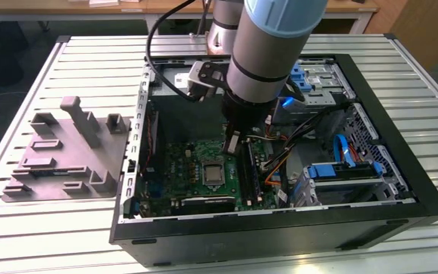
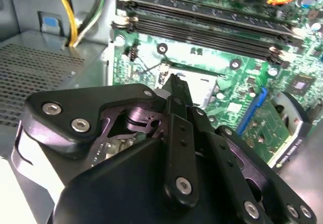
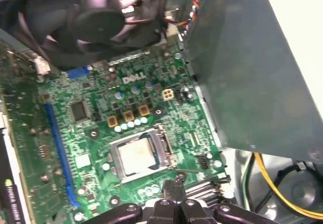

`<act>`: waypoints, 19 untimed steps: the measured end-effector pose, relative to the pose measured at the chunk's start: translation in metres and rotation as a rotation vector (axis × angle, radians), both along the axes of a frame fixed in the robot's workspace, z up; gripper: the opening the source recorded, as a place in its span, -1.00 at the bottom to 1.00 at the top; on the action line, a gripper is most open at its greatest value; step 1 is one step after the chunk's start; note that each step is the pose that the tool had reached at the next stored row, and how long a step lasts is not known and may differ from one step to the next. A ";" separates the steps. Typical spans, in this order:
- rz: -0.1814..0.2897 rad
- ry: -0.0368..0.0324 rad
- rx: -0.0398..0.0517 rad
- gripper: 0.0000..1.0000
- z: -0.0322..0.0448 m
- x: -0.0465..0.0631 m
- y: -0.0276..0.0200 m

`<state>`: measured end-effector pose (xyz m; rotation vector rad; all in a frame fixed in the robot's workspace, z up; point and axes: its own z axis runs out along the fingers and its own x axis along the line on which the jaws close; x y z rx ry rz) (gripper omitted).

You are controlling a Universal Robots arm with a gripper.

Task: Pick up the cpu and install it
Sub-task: 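Install the first cpu locking lever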

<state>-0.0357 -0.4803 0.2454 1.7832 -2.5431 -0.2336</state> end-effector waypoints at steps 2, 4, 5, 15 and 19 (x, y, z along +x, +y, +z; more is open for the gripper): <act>0.000 0.0000 -0.0002 -0.79 -0.0001 0.002 0.0049; 0.000 0.0000 0.0000 -0.79 -0.0002 0.004 0.0099; 0.000 0.0000 0.0000 -0.79 -0.0002 0.005 0.0116; 0.000 0.0000 0.0000 -0.79 -0.0006 0.011 0.0201; 0.000 -0.0001 0.0000 -0.79 -0.0010 0.012 0.0232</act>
